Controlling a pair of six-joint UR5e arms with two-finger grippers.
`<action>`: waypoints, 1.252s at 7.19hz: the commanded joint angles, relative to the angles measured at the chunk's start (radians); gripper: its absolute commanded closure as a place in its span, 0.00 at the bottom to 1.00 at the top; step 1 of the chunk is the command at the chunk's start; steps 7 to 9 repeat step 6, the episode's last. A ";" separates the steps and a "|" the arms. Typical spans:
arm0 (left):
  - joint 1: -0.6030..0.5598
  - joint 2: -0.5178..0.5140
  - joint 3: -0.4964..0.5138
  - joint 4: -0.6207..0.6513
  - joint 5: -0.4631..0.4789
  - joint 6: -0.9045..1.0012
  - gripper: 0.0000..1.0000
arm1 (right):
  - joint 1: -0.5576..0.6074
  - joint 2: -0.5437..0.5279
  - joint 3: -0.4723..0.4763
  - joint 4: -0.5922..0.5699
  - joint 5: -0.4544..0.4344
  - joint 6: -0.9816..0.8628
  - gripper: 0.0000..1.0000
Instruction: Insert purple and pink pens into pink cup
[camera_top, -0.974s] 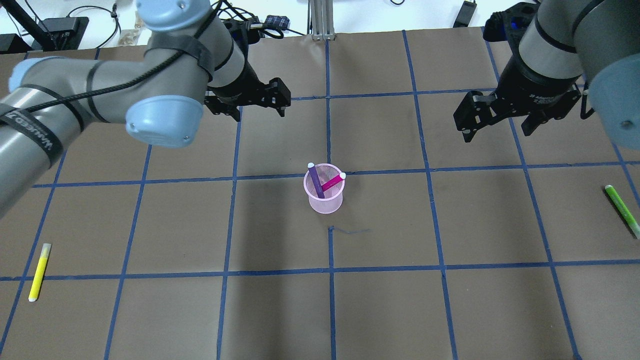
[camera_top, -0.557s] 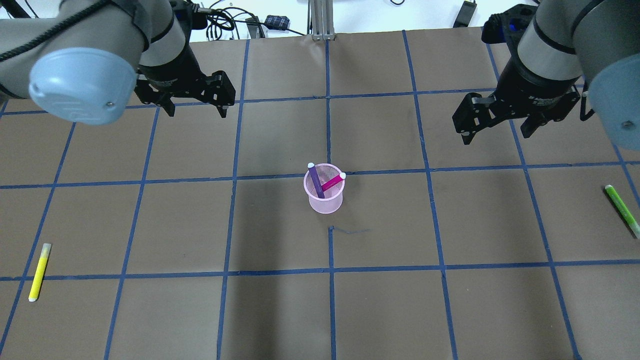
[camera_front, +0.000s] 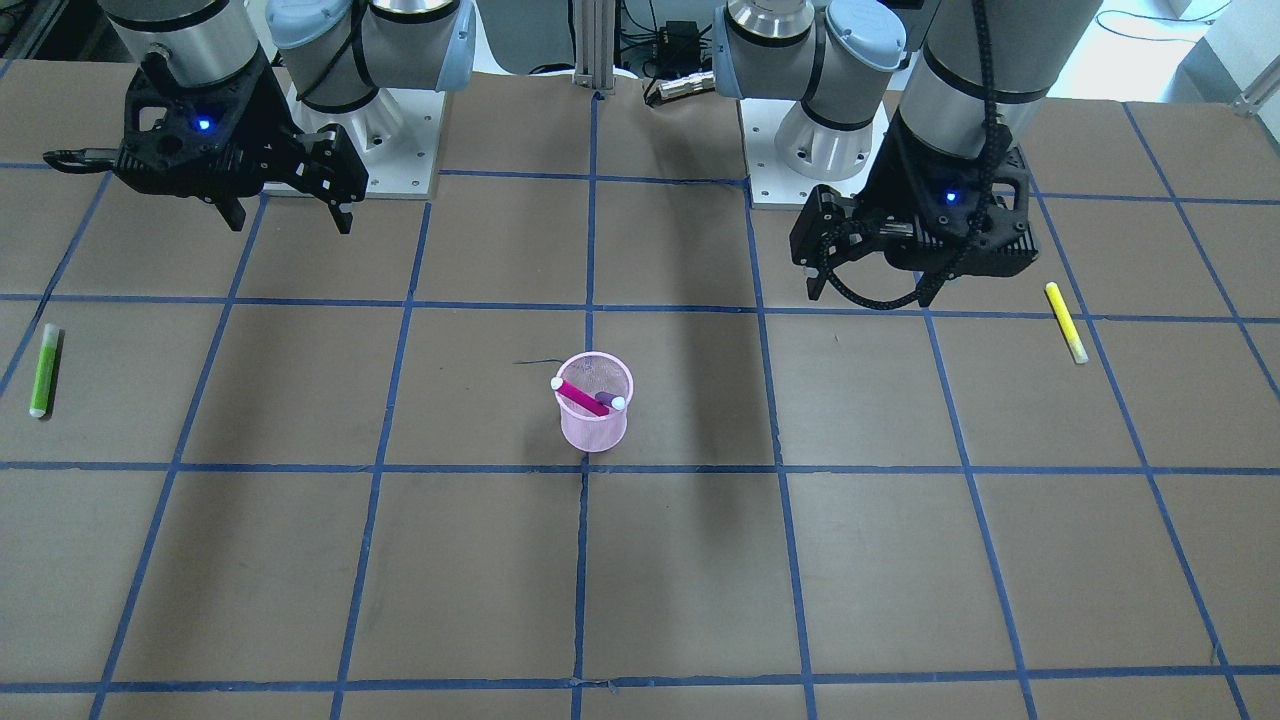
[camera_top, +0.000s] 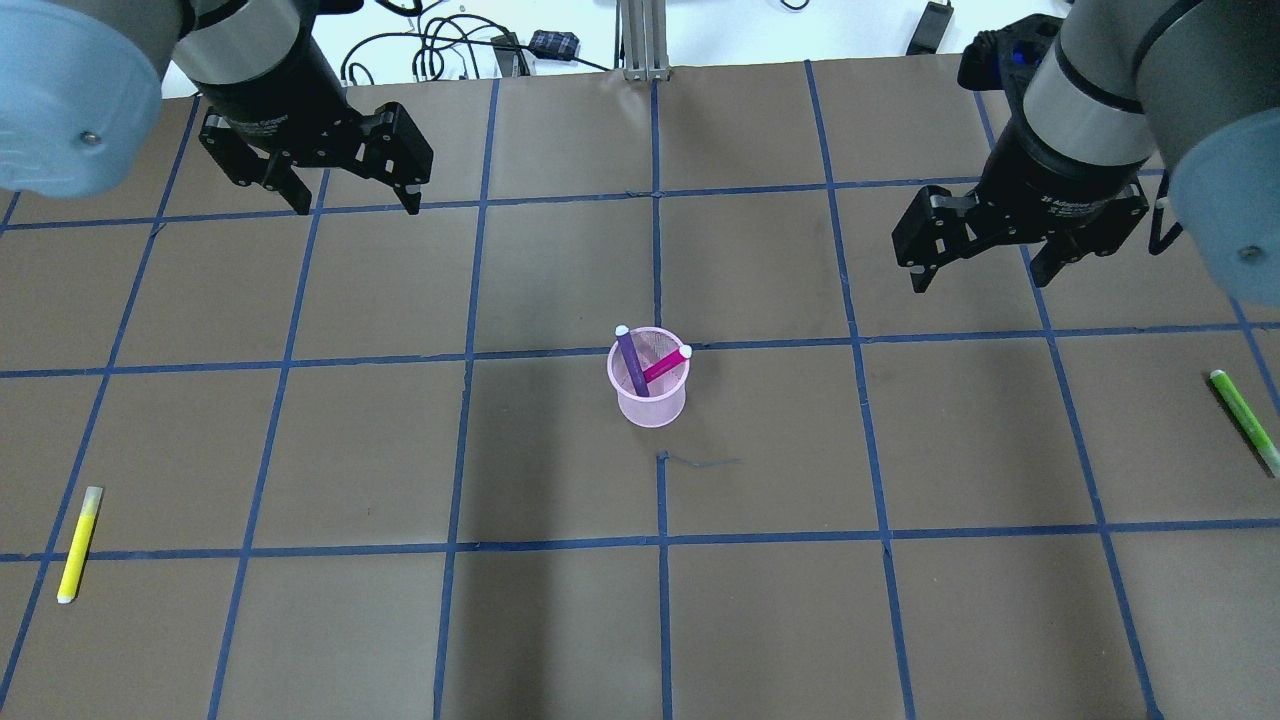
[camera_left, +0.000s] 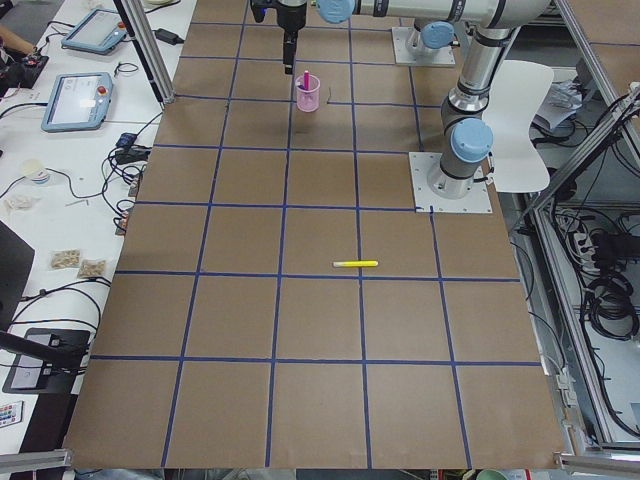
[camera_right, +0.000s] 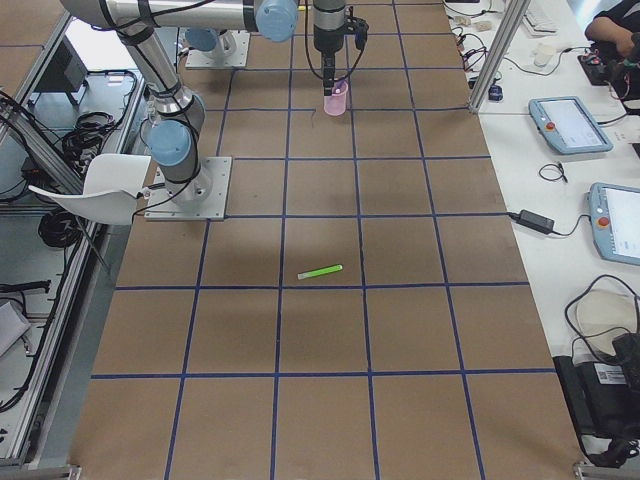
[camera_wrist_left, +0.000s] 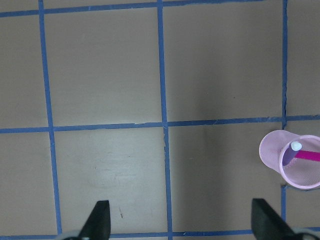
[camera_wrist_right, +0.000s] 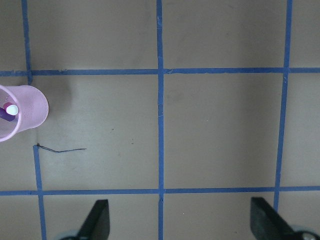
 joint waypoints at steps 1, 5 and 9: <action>0.023 0.010 -0.010 0.015 -0.016 0.067 0.00 | 0.023 0.001 0.000 -0.008 0.001 0.004 0.00; 0.002 0.018 -0.013 0.015 0.015 0.065 0.00 | 0.023 0.001 0.006 -0.005 -0.019 0.004 0.00; -0.004 0.028 -0.013 0.019 -0.015 0.065 0.00 | 0.023 0.001 0.006 -0.003 -0.019 0.004 0.00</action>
